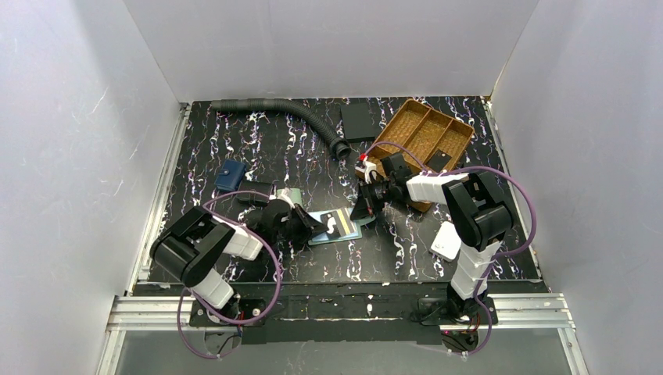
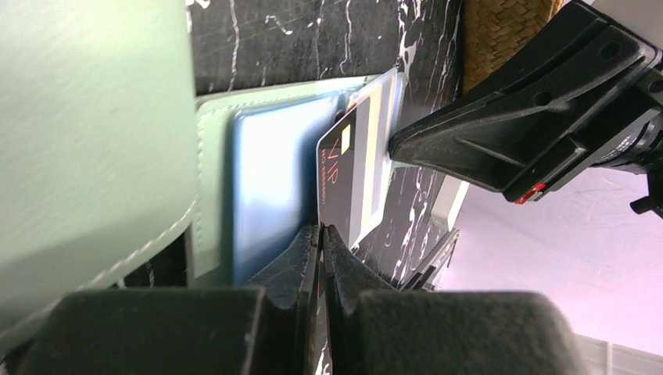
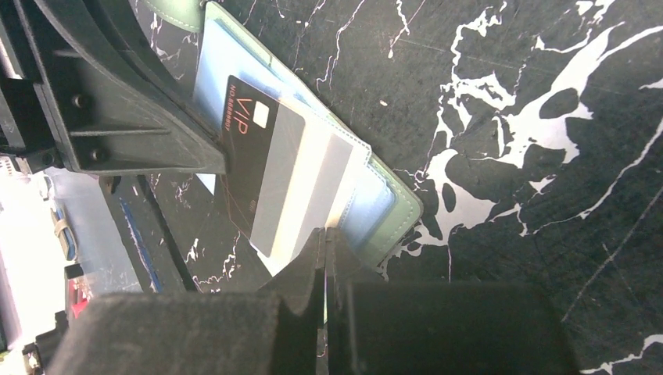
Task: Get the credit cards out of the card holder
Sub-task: Remove the credit card from the card holder, then place the credit card in the storage box.
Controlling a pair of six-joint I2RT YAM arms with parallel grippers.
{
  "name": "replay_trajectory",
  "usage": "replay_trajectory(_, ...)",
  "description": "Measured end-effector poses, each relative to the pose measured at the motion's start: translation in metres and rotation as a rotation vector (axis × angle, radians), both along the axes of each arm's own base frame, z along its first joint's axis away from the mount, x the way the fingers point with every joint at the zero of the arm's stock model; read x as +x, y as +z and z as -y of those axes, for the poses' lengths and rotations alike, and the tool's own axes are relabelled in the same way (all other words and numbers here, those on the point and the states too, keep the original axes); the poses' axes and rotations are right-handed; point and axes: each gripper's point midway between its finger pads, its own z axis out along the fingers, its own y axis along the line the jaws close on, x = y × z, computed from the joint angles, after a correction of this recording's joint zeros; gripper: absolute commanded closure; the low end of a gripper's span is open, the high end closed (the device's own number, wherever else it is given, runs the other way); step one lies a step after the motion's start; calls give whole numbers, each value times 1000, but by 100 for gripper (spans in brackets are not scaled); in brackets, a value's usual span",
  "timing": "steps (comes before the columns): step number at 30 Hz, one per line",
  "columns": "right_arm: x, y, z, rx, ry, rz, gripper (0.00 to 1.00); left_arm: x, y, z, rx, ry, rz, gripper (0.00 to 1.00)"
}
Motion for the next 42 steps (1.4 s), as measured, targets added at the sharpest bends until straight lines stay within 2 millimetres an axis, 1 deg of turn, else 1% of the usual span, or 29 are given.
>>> replay_trajectory(3,0,0,0,-2,1,1,97,-5,1,-7,11,-1,12,100)
replay_trajectory(6,0,0,0,-2,11,9,92,-6,7,-9,20,-13,37,100)
replay_trajectory(10,-2,3,0,10,66,44,72,-7,20,-11,31,-42,94,100)
replay_trajectory(13,-9,8,2,29,148,84,62,-9,34,-12,40,-72,157,100)
replay_trajectory(18,-33,20,18,42,308,142,49,-14,54,-15,46,-121,255,100)
replay_trajectory(21,-49,38,25,88,417,194,44,-19,62,-17,50,-146,303,100)
replay_trajectory(23,-56,52,26,125,484,234,42,-22,67,-17,50,-164,331,100)
replay_trajectory(27,-59,83,26,187,610,319,41,-25,77,-15,41,-207,383,100)
replay_trajectory(32,-64,122,32,208,721,379,41,-28,88,-9,29,-264,425,100)
replay_trajectory(35,-68,136,35,205,738,375,40,-27,100,-5,13,-284,461,100)
replay_trajectory(38,-67,140,39,157,713,370,34,-27,117,-1,-12,-295,505,100)
replay_trajectory(40,-59,146,40,105,661,409,29,-25,133,2,-34,-298,544,100)
replay_trajectory(42,-51,156,42,65,606,464,27,-24,147,5,-52,-300,576,100)
